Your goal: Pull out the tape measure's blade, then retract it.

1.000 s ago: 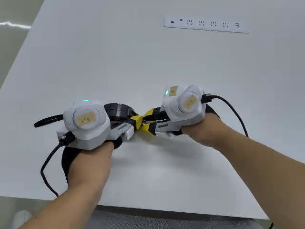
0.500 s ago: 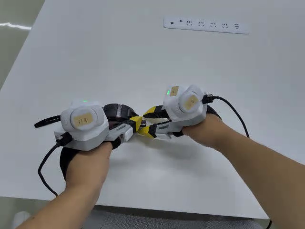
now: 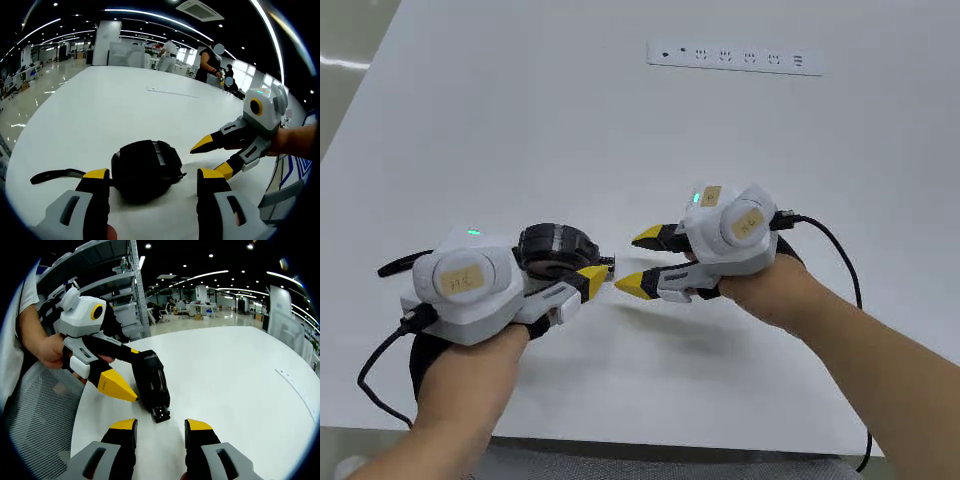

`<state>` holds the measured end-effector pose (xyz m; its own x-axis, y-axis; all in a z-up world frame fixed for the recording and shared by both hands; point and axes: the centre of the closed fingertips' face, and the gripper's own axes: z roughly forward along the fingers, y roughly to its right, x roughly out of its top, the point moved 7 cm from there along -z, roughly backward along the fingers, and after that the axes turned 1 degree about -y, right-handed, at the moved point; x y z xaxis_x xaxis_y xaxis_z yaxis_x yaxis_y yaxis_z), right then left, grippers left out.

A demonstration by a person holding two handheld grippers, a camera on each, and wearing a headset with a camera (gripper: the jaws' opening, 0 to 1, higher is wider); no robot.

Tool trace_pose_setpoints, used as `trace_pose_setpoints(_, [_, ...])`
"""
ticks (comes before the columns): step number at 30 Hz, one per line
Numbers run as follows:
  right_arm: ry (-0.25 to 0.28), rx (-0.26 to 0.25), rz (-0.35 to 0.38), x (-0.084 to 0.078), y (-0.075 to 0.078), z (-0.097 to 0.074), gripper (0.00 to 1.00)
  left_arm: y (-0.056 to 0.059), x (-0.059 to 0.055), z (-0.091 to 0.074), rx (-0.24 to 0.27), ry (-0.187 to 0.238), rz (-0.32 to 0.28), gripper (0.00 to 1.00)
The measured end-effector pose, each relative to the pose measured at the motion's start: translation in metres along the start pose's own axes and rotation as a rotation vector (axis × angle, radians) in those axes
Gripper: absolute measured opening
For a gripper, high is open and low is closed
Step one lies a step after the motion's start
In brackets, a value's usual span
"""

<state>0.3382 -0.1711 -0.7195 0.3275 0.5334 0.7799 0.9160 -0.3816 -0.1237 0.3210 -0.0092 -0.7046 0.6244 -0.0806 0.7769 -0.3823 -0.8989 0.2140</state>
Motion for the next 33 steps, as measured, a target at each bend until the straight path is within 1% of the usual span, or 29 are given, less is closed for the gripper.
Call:
trace_pose_setpoints(2, [0.004,-0.013,0.008,-0.002,-0.003,-0.007,0.41,-0.001,0.001,-0.003,-0.003,0.002,0.007,0.69])
trace_pose_setpoints(3, [0.007,-0.029,0.008,-0.003,-0.003,-0.01,0.44,-0.002,0.001,-0.005,-0.003,0.001,0.021,0.69])
trace_pose_setpoints(4, [0.008,-0.044,0.014,-0.005,-0.002,-0.015,0.44,-0.003,0.001,-0.007,-0.008,0.004,0.021,0.7])
trace_pose_setpoints(8, [0.009,-0.073,0.041,-0.012,-0.002,-0.029,0.48,-0.005,0.0,-0.014,-0.014,-0.002,0.035,0.72])
trace_pose_setpoints(9, [0.015,-0.075,0.053,-0.013,-0.003,-0.032,0.49,-0.005,0.0,-0.016,-0.018,-0.001,0.034,0.73])
trace_pose_setpoints(10, [0.02,-0.09,0.064,-0.015,-0.003,-0.036,0.51,-0.006,-0.001,-0.018,-0.021,-0.003,0.043,0.75])
trace_pose_setpoints(11, [0.016,-0.099,0.067,-0.018,-0.004,-0.04,0.52,-0.006,-0.002,-0.021,-0.027,-0.003,0.053,0.76])
trace_pose_setpoints(12, [0.012,-0.102,0.075,-0.02,-0.005,-0.043,0.53,-0.007,-0.002,-0.022,-0.032,-0.001,0.049,0.76])
trace_pose_setpoints(13, [0.017,-0.112,0.082,-0.021,-0.005,-0.045,0.55,-0.007,-0.002,-0.024,-0.039,0.001,0.044,0.77])
trace_pose_setpoints(14, [0.019,-0.128,0.088,-0.023,-0.005,-0.049,0.58,-0.008,-0.003,-0.026,-0.038,-0.003,0.055,0.77])
trace_pose_setpoints(15, [0.018,-0.131,0.094,-0.025,-0.005,-0.051,0.6,-0.009,-0.003,-0.028,-0.037,-0.007,0.065,0.77])
trace_pose_setpoints(17, [0.015,-0.161,0.105,-0.03,-0.007,-0.057,0.66,-0.011,-0.004,-0.032,-0.048,-0.008,0.063,0.78])
trace_pose_setpoints(19, [0.019,-0.165,0.12,-0.034,-0.01,-0.061,0.71,-0.012,-0.005,-0.036,-0.047,-0.008,0.077,0.78])
trace_pose_setpoints(20, [0.009,-0.171,0.13,-0.037,-0.012,-0.064,0.72,-0.013,-0.004,-0.04,-0.045,-0.002,0.089,0.78])
trace_pose_setpoints(21, [0.001,-0.185,0.125,-0.039,-0.012,-0.066,0.73,-0.015,-0.003,-0.042,-0.041,0.009,0.095,0.78])
trace_pose_setpoints(22, [0.003,-0.191,0.124,-0.041,-0.014,-0.07,0.74,-0.015,-0.003,-0.044,-0.046,0.01,0.105,0.79])
trace_pose_setpoints(23, [0.008,-0.193,0.129,-0.042,-0.015,-0.073,0.76,-0.016,-0.003,-0.046,-0.049,0.003,0.111,0.78])
trace_pose_setpoints(24, [0.01,-0.199,0.149,-0.043,-0.015,-0.077,0.77,-0.018,-0.003,-0.049,-0.043,0.003,0.112,0.78])
trace_pose_setpoints(26, [0.006,-0.214,0.154,-0.046,-0.015,-0.082,0.78,-0.02,-0.002,-0.052,-0.049,0.007,0.112,0.79])
trace_pose_setpoints(28, [0.005,-0.227,0.171,-0.047,-0.016,-0.089,0.81,-0.021,-0.001,-0.055,-0.052,0.004,0.149,0.79])
trace_pose_setpoints(29, [0.009,-0.235,0.172,-0.047,-0.017,-0.093,0.82,-0.02,-0.001,-0.057,-0.064,0.004,0.149,0.77])
trace_pose_setpoints(31, [0.013,-0.249,0.168,-0.047,-0.019,-0.099,0.83,-0.022,-0.001,-0.06,-0.066,-0.001,0.148,0.77])
trace_pose_setpoints(32, [0.014,-0.248,0.172,-0.049,-0.02,-0.102,0.83,-0.022,-0.001,-0.061,-0.07,-0.007,0.155,0.78])
trace_pose_setpoints(33, [0.01,-0.251,0.173,-0.05,-0.021,-0.104,0.83,-0.023,-0.001,-0.063,-0.073,-0.002,0.176,0.79])
